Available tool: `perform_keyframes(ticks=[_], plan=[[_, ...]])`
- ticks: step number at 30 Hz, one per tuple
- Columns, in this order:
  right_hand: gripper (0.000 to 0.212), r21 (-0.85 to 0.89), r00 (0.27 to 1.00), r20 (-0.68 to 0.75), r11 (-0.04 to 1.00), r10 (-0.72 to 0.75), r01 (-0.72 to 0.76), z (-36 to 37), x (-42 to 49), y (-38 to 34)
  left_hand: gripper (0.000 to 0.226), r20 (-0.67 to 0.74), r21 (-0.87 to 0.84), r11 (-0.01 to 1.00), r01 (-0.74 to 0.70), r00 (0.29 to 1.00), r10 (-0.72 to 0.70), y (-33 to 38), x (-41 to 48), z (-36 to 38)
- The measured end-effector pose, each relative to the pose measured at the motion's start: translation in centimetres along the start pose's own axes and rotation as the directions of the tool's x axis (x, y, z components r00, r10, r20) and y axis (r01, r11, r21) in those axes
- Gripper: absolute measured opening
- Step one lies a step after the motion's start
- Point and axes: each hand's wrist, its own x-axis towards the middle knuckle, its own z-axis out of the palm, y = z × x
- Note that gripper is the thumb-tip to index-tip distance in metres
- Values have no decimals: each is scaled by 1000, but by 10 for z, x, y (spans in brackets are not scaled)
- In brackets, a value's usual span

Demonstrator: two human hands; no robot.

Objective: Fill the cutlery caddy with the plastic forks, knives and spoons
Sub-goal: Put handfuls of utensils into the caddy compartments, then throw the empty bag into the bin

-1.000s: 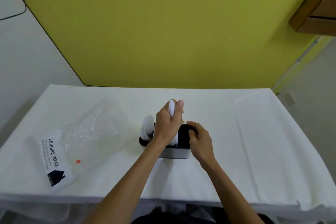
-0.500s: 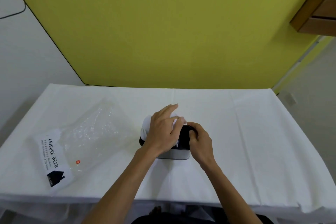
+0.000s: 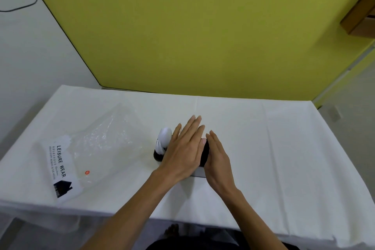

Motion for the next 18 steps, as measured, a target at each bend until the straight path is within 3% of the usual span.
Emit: perform_keyframes(ticks=[5, 9, 12, 18], plan=[[47, 24, 998, 56, 1000, -19, 17, -16, 3, 1, 72, 122, 122, 993, 3, 992, -18, 7, 3, -8], [43, 42, 999, 30, 999, 15, -17, -35, 10, -13, 67, 201, -186, 980, 71, 979, -33, 6, 1, -24], [52, 31, 999, -5, 999, 40, -40, -43, 18, -37, 56, 88, -382, 920, 92, 994, -63, -7, 5, -46], [56, 51, 995, -101, 999, 19, -14, -24, 20, -128, 42, 35, -413, 868, 277, 957, -289, -123, -12, -100]])
